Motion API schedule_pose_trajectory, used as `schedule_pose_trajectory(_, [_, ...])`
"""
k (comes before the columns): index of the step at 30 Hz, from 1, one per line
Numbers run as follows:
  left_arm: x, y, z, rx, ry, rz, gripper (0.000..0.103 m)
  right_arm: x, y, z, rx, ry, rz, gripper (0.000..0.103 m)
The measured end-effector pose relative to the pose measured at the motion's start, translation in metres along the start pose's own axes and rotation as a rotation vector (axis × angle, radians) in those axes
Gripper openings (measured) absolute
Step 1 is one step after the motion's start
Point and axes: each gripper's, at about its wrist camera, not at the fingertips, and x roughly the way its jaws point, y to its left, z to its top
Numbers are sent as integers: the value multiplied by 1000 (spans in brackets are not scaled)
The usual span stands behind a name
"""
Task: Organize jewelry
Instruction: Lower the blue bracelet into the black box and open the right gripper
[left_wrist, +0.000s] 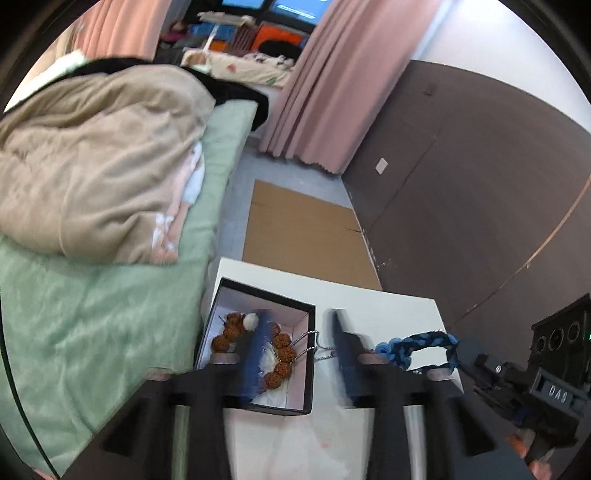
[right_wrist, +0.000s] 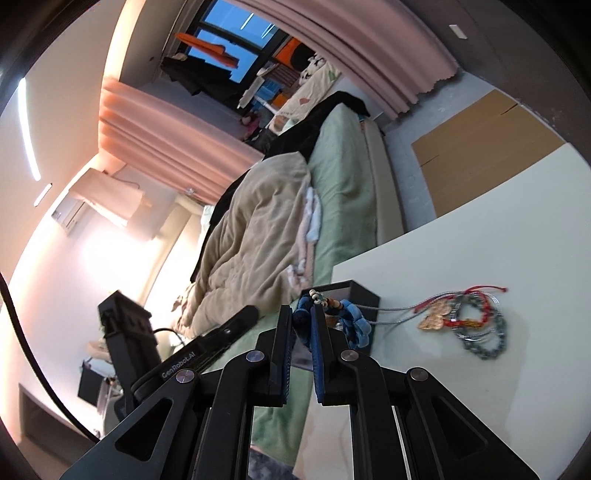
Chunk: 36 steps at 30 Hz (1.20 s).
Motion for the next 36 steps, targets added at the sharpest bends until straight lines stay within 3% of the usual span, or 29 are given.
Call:
schedule_pose_trajectory(1, [-3,4,0,-18,-23,-3,78,4,2,-1,-3,7,7,11])
schedule_pose_trajectory(3, [-13,10,3,-45,-79,-1,85,10,6,-1,-13,17,22,11])
schedule_pose_trajectory(15, [-24,51,12,-174,-102,18,86,55,30,-4,-44,77,140,12])
schedule_pose_trajectory(17, [-25,54,13,-182,-106,20,86,66,34,-5,-63,105,125,16])
schedule_pose_trajectory(18, [-26,55,13,-182,-107,22,86,72,33,-6,-57,137,123,34])
schedule_pose_trajectory(19, [-25,55,13,-180,-107,26,86,74,32,-7,-48,154,117,59])
schedule_pose_trajectory(20, [-24,54,13,-176,-105,27,86,72,30,-7,-41,147,98,65])
schedule_pose_trajectory(27, [-17,35,8,-112,-84,10,86,23,2,7,-16,48,-38,67])
schedule_pose_trajectory(36, [3,-5,-3,-18,-40,-26,86,-23,-29,18,24,9,-157,67])
